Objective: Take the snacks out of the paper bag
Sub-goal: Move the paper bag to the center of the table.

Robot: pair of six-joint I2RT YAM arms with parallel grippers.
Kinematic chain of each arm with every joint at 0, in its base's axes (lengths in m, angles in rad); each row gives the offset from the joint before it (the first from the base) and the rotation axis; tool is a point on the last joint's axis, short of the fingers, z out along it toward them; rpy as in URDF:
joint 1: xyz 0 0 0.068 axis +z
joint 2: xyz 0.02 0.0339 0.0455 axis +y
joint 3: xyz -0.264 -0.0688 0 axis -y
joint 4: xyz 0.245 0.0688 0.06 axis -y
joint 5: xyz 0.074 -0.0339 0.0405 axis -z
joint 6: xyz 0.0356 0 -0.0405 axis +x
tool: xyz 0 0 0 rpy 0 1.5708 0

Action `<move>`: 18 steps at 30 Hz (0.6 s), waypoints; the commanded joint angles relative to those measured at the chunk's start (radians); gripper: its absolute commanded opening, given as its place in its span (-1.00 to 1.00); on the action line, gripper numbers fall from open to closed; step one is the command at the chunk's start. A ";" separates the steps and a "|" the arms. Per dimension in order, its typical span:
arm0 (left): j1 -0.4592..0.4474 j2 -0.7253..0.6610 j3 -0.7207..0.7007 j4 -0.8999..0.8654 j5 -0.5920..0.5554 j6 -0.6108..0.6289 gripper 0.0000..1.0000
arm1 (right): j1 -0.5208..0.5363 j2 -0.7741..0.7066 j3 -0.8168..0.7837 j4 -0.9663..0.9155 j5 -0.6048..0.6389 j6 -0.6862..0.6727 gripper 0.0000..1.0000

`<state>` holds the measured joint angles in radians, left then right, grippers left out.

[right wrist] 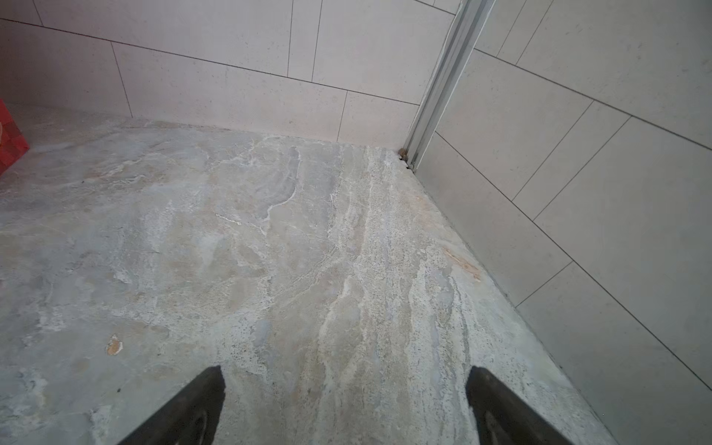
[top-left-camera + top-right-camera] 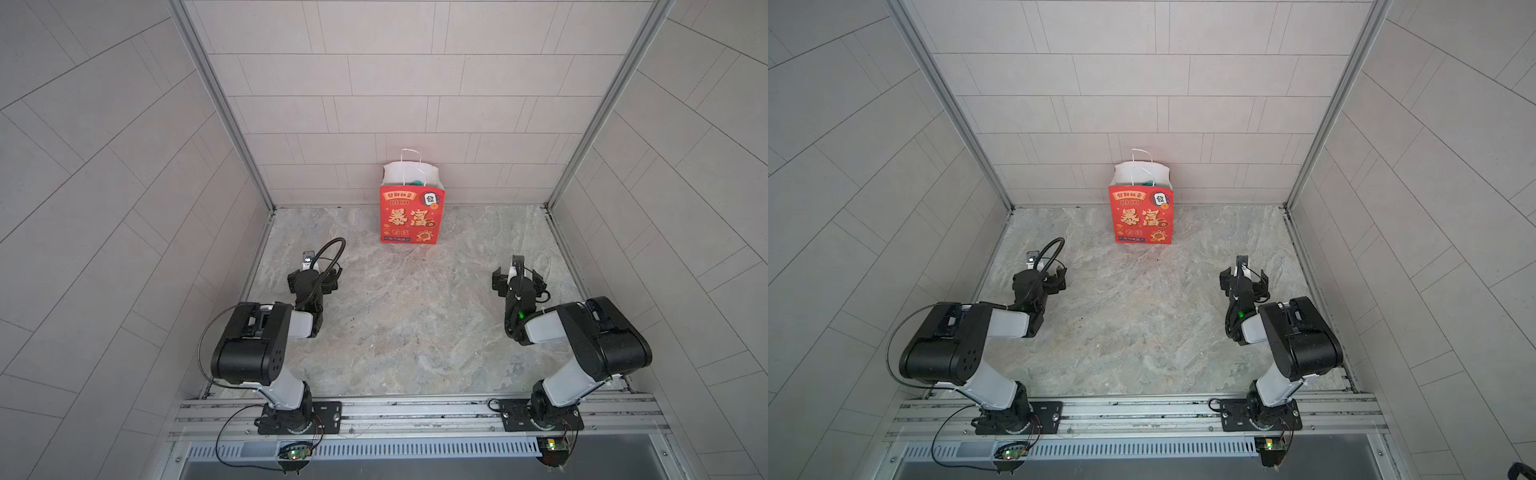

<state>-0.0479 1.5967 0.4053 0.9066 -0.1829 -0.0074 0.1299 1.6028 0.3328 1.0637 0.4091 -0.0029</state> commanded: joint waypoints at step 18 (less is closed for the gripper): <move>0.004 -0.010 0.001 -0.004 0.011 -0.003 1.00 | -0.002 -0.004 0.003 0.000 0.019 0.004 0.98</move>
<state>-0.0479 1.5967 0.4053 0.9031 -0.1810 -0.0074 0.1299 1.6028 0.3328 1.0637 0.4095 -0.0025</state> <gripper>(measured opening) 0.999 0.993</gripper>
